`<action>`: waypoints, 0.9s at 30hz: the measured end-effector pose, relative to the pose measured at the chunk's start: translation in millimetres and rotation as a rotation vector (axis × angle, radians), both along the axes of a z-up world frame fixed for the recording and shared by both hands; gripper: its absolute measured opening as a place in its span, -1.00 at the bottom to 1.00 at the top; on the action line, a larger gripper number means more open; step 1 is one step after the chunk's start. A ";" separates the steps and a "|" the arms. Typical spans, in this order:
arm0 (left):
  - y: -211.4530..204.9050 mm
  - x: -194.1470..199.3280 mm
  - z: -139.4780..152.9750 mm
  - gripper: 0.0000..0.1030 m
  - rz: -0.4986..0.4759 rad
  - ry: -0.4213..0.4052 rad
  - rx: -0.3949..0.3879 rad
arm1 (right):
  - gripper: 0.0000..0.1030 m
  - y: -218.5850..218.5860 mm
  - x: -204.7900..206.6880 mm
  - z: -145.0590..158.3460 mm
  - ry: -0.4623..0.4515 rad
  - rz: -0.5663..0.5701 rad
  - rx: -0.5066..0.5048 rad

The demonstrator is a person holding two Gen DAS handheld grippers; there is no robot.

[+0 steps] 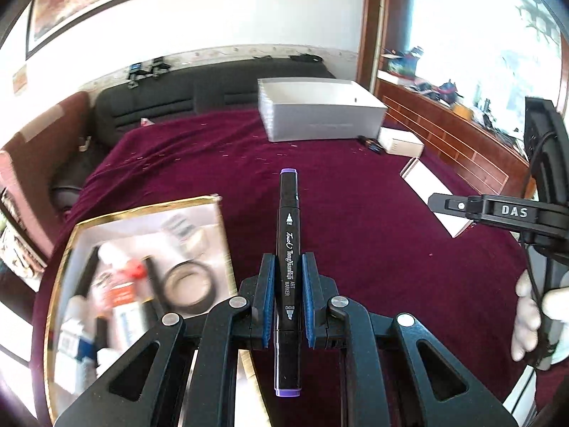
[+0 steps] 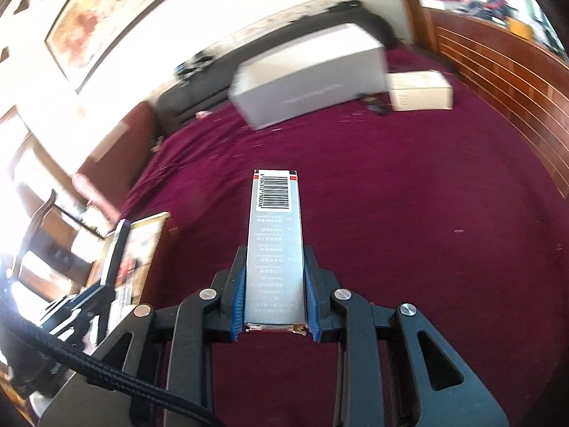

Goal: Organize objects
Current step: 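Carry the marker to the tray while the right gripper carries the barcode box there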

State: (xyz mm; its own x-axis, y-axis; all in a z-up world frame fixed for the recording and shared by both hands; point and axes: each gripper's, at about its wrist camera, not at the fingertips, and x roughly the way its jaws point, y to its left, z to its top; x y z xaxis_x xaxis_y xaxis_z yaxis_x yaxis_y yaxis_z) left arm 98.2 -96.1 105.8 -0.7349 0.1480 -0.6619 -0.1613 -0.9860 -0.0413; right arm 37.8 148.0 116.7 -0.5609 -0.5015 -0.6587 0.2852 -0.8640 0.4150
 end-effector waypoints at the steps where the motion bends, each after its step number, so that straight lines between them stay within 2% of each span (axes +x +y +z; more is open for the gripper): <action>1: -5.9 2.5 0.4 -0.77 0.010 0.003 0.002 | -0.51 -12.7 4.1 2.4 0.003 0.023 -0.002; 7: -42.3 17.0 -2.9 -0.77 0.088 0.022 -0.007 | -0.51 -78.0 23.9 7.5 0.015 0.132 0.009; 15: -87.3 27.3 -17.5 -0.77 0.163 0.000 0.028 | -0.51 -153.0 37.0 -5.3 -0.006 0.262 0.046; 27: -157.1 52.8 -41.1 -0.77 0.269 -0.046 0.094 | -0.51 -213.6 43.8 -21.4 -0.056 0.352 0.082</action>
State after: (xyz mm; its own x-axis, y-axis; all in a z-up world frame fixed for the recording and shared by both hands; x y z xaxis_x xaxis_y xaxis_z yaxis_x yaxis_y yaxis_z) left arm 150.9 -253.1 64.7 -0.7257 0.0136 -0.6879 0.1099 -0.9847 -0.1354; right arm 81.5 -65.6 95.3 -0.3252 -0.6015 -0.7297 0.5496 -0.7481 0.3717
